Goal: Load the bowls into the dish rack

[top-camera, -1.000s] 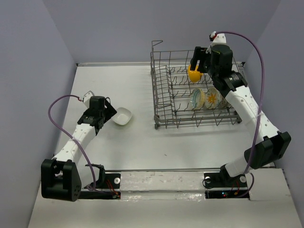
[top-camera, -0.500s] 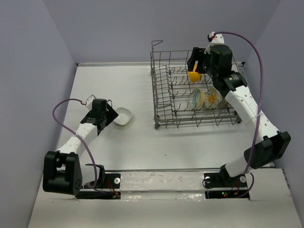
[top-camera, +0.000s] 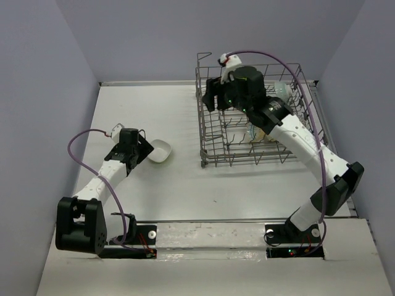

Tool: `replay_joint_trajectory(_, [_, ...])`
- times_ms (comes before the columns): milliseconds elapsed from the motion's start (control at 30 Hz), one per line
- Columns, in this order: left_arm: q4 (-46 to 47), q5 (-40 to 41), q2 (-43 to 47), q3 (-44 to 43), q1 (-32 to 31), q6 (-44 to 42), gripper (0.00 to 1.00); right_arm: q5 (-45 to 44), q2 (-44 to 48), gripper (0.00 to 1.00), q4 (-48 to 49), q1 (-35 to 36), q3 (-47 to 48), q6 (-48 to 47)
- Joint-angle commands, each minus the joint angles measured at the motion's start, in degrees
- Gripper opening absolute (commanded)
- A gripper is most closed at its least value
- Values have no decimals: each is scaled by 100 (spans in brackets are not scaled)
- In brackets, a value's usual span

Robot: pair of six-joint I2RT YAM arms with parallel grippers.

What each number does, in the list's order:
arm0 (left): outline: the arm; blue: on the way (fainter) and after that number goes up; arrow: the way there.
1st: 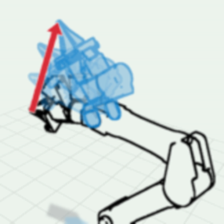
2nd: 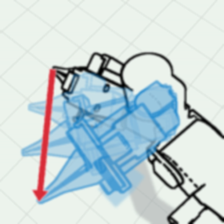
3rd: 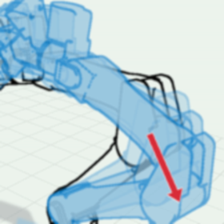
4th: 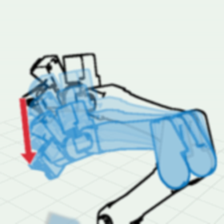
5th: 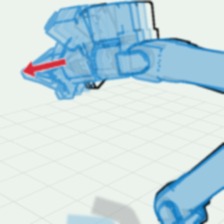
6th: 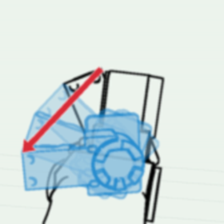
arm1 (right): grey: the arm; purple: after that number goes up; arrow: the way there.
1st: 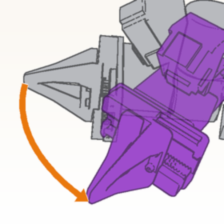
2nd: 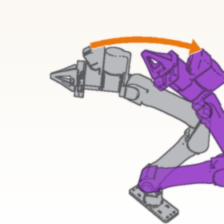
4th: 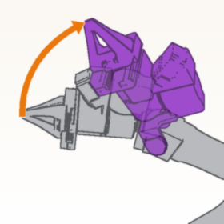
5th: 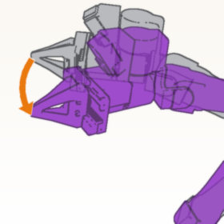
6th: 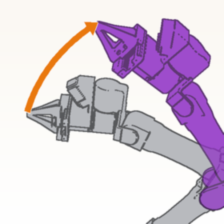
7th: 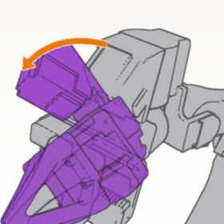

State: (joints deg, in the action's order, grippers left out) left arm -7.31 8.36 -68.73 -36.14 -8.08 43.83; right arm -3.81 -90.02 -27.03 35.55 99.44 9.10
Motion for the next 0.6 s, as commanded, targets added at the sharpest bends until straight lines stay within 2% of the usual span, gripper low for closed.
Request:
replay_joint_trajectory(0, [-200,96,360,-753,148,-173,77,-426,-173,70,-180,1038,462,-321])
replay_joint_trajectory(100, [-577,113,588,-1394,376,-445,78,-715,-690,70,-259,1663,682,-453])
replay_joint_trajectory(200, [-780,43,712,-2106,762,-683,80,-1033,-1052,70,-294,1955,919,-515])
replay_joint_trajectory(367, [-1008,-370,669,-3089,1484,-876,82,-1007,-1964,68,-259,2438,1340,-532])
replay_joint_trajectory(567, [-693,-966,686,-3381,1993,-640,86,-1007,-3080,66,-110,2614,1805,-541])
